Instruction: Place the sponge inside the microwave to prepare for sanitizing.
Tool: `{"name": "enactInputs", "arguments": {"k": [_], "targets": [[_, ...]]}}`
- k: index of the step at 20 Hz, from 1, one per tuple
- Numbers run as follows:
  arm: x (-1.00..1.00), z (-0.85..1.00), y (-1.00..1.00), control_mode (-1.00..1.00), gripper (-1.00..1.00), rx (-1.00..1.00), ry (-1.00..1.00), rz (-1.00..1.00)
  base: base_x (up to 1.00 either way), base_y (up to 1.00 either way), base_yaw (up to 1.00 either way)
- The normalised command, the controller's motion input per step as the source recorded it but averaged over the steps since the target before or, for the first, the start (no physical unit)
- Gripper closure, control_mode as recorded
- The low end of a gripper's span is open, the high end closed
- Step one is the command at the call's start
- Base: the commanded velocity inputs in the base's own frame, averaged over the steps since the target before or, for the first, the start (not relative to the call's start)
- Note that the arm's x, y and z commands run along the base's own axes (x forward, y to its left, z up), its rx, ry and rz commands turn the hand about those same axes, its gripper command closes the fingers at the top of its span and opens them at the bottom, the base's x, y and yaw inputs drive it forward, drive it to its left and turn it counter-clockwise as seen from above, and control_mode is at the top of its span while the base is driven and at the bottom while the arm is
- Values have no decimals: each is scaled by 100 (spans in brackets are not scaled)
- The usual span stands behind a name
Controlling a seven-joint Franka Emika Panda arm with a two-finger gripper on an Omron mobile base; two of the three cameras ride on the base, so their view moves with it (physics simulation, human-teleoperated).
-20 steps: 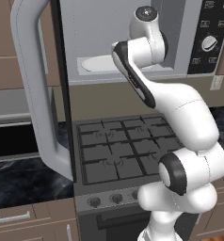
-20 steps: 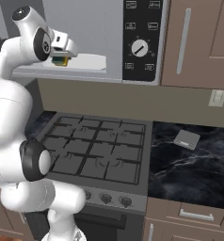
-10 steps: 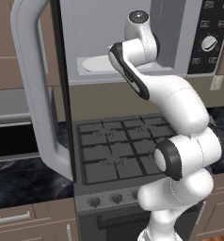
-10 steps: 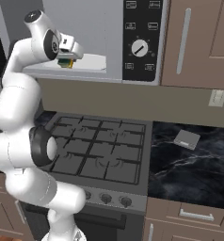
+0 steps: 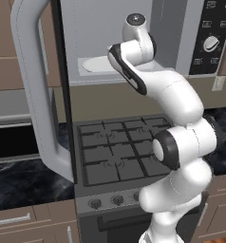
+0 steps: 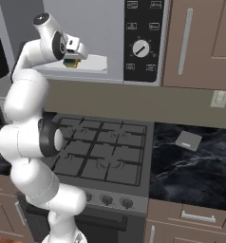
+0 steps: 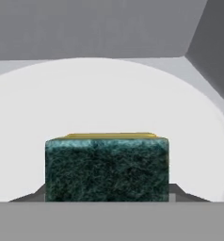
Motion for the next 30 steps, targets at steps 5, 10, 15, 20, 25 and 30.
{"name": "enactInputs", "arguments": {"k": [5,10,15,20,25,30], "targets": [[34,0,0,-100,100,0,0,0,0,0,0],[35,-1,0,-100,100,0,0,0,0,0,0],[28,-12,0,-100,100,0,0,0,0,0,0],[15,-15,0,-100,100,0,1,0,0,0,0],[3,-11,0,-100,100,0,0,0,0,0,0],[12,-8,0,-100,100,0,0,0,0,0,0]]}}
